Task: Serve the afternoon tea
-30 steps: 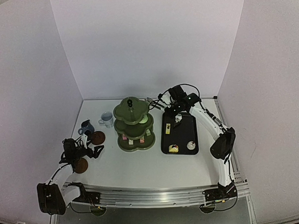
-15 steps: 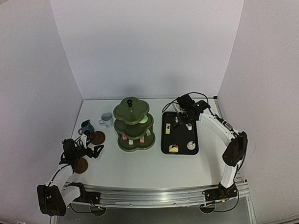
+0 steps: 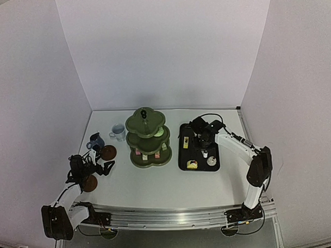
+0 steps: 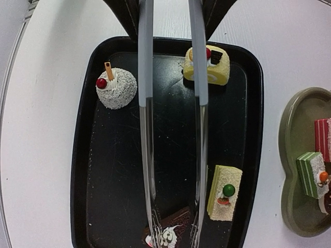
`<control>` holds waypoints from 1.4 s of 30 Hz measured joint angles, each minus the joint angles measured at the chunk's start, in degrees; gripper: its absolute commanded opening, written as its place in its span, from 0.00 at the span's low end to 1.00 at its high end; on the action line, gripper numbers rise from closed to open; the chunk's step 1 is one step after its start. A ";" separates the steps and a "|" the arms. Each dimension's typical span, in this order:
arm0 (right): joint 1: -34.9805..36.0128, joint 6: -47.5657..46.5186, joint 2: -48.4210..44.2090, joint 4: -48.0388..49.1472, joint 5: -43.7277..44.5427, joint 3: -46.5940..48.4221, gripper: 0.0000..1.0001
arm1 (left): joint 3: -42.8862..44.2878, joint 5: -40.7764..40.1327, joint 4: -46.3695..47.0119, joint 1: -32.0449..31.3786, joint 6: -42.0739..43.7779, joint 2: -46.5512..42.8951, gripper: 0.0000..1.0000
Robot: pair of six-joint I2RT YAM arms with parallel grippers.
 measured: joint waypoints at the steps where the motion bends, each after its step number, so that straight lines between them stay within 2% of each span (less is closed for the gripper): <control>1: 0.02 0.62 0.01 -0.05 -0.22 -0.14 0.32 | -0.05 -0.01 0.03 0.00 0.00 -0.18 1.00; 18: 0.39 4.18 6.52 -0.51 -2.40 2.40 0.32 | -0.69 -0.09 0.47 0.00 0.00 -0.64 0.99; 42: 1.49 5.31 6.71 -3.44 0.41 5.84 0.30 | -1.33 -0.50 0.49 0.00 0.05 -0.62 1.00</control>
